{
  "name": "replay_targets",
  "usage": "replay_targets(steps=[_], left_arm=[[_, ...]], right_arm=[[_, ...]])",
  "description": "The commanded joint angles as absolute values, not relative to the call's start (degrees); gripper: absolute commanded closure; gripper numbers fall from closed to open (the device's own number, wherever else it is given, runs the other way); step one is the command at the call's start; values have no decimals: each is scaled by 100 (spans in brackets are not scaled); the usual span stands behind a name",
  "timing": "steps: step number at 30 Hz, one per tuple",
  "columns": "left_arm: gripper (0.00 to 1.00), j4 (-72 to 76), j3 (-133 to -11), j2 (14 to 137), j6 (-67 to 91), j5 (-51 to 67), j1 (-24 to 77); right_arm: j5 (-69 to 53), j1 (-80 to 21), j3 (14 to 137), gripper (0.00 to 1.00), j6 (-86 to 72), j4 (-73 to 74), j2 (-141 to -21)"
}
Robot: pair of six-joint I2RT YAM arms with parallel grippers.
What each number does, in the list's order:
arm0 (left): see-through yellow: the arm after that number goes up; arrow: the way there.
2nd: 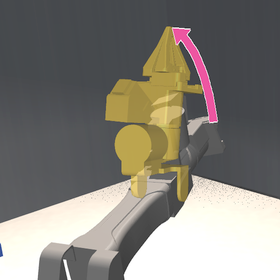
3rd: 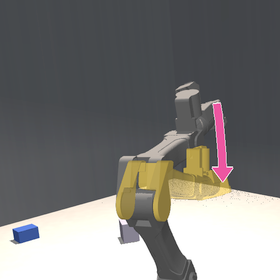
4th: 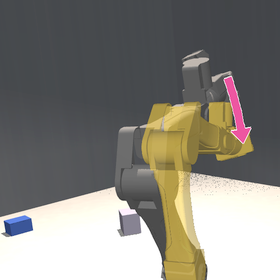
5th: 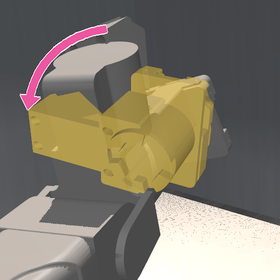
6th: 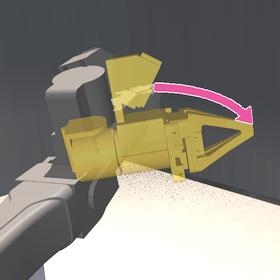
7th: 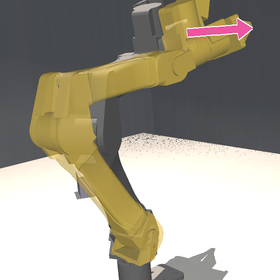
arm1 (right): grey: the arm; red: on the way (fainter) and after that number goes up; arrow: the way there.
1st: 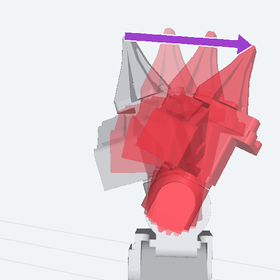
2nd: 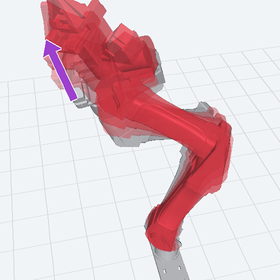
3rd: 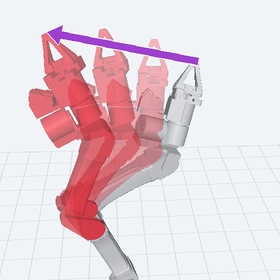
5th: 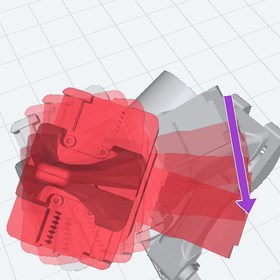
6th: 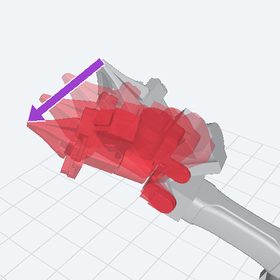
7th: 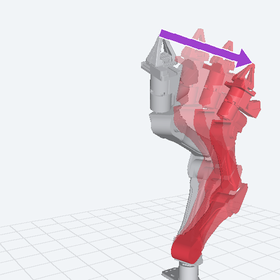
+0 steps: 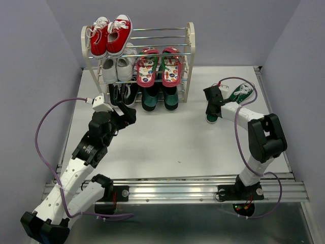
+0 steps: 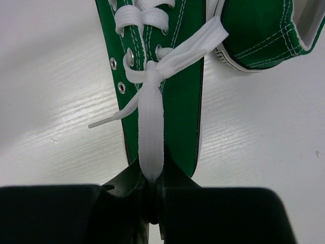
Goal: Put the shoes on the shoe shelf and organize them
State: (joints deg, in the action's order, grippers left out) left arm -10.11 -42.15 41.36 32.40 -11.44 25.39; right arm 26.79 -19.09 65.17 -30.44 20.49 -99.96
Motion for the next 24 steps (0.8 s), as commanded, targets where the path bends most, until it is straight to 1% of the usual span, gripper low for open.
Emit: replay_targets(steps=[1,4,5,7,9,10,15,16,21,24], left_arm=[[1,-861,-4324,4017,3164,-1283,2540],[1,-835,-4324,4017,3173,-1275,2540],[1,-826,-4324,4017,3164,-1248,2549],[1,-800,-4298,4034,3173,-1239,2540],[1,-782,-4298,4052,3173,-1257,2540],[1,-800,-4315,4069,3173,-1266,2540],[1,-817,-4368,4157,3173,-1274,2540],[1,-817,-4368,4166,3173,-1283,2549],[1,-730,-4377,4192,3173,-1239,2540],[1,-712,-4386,4219,3164,-1231,2540]], right_arm=[[2839,-1872,6495,99,-2498,1970,-9642],[2541,-1872,6285,99,-1839,1487,-9098],[2157,-1872,6188,99,-1628,1311,-8905],[1821,-1872,5986,99,-1310,1037,-8308],[1339,-1872,5933,99,-1309,1063,-7799],[1136,-1872,5907,99,-1292,1116,-7796],[143,-2013,5941,99,-1152,1643,-6822],[-538,-2013,5950,99,-1099,1687,-6577],[-2097,-2135,6091,99,-941,1828,-6092],[-2539,-2276,6240,99,-826,1951,-5977]])
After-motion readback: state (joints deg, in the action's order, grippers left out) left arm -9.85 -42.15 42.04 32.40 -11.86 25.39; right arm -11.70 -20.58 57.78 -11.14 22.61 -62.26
